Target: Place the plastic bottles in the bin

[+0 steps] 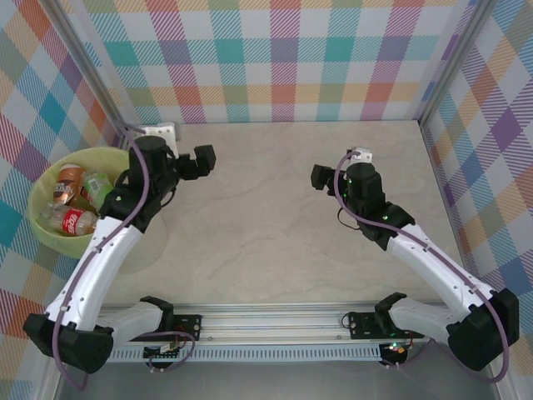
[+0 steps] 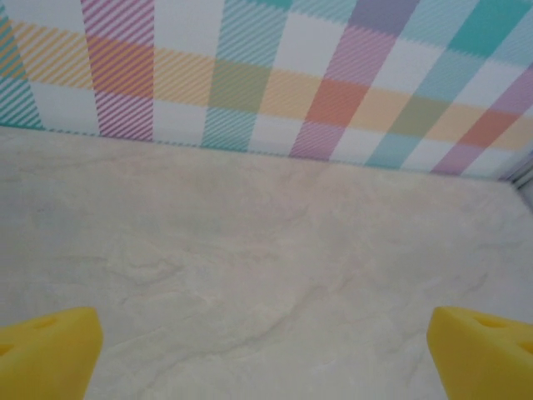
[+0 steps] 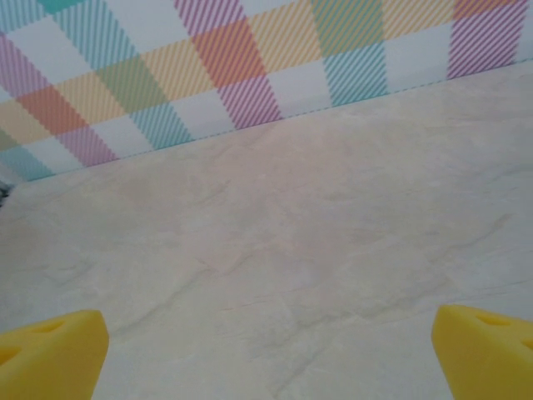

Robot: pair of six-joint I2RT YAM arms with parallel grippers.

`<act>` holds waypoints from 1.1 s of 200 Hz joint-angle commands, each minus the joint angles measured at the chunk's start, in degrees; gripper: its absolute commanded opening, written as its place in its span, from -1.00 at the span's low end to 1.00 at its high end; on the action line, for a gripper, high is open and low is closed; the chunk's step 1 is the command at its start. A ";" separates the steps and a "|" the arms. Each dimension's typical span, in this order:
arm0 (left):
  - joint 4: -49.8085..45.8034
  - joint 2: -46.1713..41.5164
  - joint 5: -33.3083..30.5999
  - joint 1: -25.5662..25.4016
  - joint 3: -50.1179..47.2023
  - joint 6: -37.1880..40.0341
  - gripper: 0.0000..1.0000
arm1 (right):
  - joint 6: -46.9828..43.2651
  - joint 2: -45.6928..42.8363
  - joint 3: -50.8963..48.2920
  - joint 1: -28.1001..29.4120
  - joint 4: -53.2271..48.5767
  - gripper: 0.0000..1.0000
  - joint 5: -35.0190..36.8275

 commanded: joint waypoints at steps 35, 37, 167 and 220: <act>20.30 -2.33 0.43 1.02 -21.95 14.66 1.00 | -10.96 1.34 -4.81 -7.25 1.40 0.99 7.79; 20.93 -2.31 0.51 1.25 -22.79 14.66 1.00 | -11.18 1.43 -4.96 -7.62 1.58 0.99 7.79; 51.59 14.85 4.18 14.58 -42.68 14.40 1.00 | -23.14 18.75 -20.89 -27.32 32.05 0.99 -11.22; 63.89 23.10 11.57 17.90 -42.07 12.02 1.00 | -21.61 21.82 -22.33 -31.07 41.94 0.99 -23.42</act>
